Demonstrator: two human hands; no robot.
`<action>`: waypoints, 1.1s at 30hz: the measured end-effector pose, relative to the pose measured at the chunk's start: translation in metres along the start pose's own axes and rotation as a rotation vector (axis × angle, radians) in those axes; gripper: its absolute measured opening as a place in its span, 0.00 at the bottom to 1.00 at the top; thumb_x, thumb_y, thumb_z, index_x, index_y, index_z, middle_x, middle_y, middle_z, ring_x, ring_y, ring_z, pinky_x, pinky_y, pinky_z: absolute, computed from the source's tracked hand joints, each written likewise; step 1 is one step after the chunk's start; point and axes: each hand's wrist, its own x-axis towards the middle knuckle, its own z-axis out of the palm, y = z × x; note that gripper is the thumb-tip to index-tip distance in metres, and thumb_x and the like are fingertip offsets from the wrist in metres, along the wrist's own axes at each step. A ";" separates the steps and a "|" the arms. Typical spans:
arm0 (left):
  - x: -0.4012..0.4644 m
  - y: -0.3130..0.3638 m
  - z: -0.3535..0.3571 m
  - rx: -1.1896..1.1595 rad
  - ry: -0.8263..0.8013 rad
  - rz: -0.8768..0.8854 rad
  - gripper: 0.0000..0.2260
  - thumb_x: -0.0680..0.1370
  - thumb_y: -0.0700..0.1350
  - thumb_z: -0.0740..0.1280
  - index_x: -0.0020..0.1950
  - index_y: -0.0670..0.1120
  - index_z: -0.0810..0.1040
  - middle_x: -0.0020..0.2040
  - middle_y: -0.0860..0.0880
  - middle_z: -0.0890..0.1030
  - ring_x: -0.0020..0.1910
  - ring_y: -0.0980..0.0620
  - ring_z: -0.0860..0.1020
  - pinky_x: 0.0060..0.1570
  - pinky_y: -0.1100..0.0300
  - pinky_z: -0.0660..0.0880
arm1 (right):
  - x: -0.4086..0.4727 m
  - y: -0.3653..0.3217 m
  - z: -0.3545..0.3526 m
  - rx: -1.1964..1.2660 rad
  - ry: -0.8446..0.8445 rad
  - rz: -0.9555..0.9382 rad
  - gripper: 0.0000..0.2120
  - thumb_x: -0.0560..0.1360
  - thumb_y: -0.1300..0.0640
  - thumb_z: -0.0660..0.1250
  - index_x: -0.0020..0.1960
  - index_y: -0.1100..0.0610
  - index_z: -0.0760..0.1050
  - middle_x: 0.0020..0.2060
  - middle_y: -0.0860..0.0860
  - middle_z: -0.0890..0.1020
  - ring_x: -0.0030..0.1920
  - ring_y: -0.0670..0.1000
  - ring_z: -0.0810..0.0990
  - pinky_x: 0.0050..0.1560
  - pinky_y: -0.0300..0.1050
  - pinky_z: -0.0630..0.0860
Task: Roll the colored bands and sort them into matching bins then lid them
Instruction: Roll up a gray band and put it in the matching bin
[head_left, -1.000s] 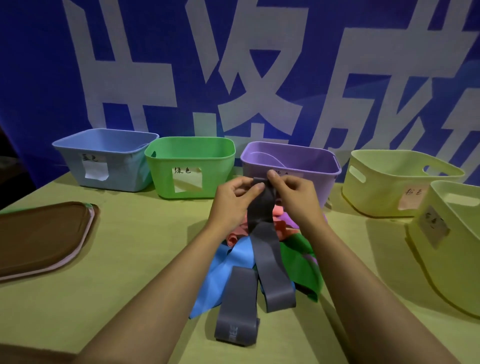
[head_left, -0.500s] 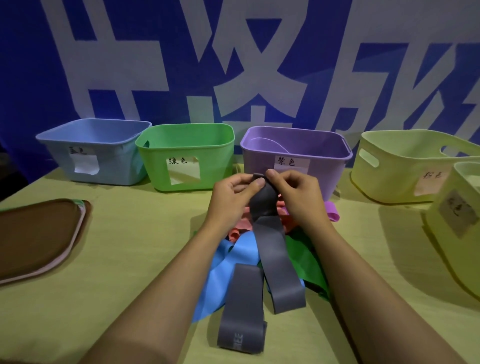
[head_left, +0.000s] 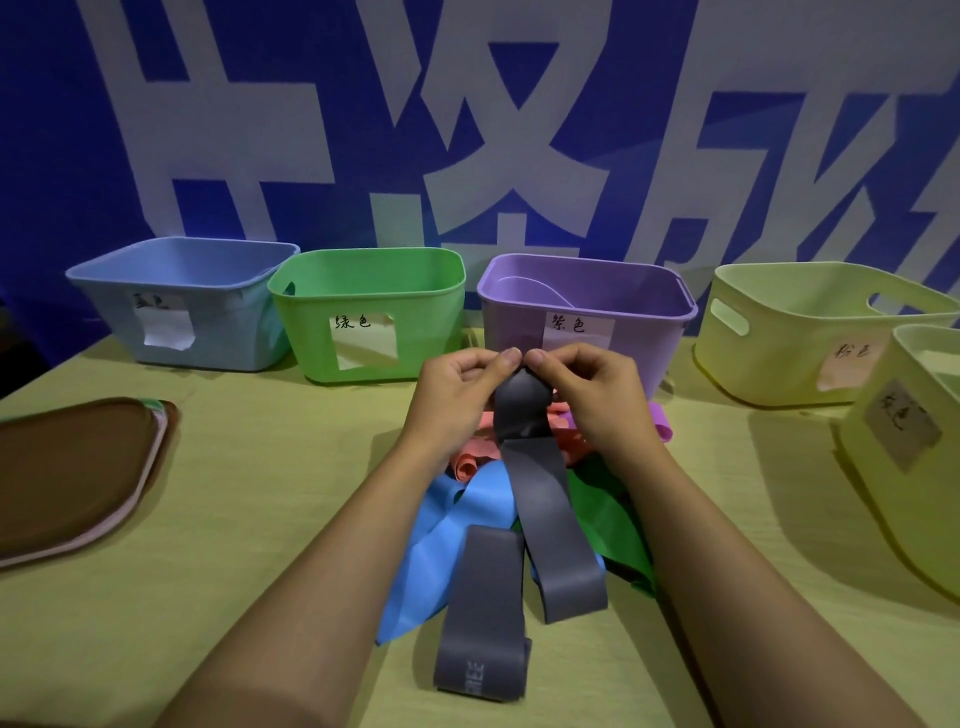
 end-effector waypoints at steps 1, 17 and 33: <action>0.000 0.000 -0.001 0.003 -0.007 -0.001 0.05 0.79 0.45 0.72 0.49 0.44 0.85 0.45 0.44 0.88 0.46 0.47 0.86 0.56 0.47 0.82 | 0.000 0.000 0.000 -0.001 -0.006 0.008 0.09 0.76 0.50 0.75 0.44 0.55 0.85 0.40 0.54 0.86 0.46 0.61 0.84 0.45 0.62 0.83; -0.004 0.004 -0.006 0.013 -0.056 0.059 0.08 0.78 0.35 0.72 0.52 0.48 0.85 0.49 0.47 0.88 0.50 0.52 0.86 0.52 0.61 0.81 | -0.010 -0.009 0.000 -0.039 0.006 0.062 0.17 0.79 0.44 0.69 0.39 0.55 0.83 0.32 0.50 0.84 0.37 0.45 0.81 0.44 0.48 0.81; -0.003 0.002 -0.006 0.090 -0.046 0.152 0.11 0.76 0.33 0.75 0.51 0.48 0.85 0.50 0.50 0.88 0.53 0.54 0.85 0.60 0.59 0.80 | -0.006 0.000 -0.002 -0.178 -0.029 -0.008 0.10 0.81 0.50 0.69 0.45 0.52 0.85 0.33 0.45 0.84 0.32 0.39 0.79 0.36 0.37 0.76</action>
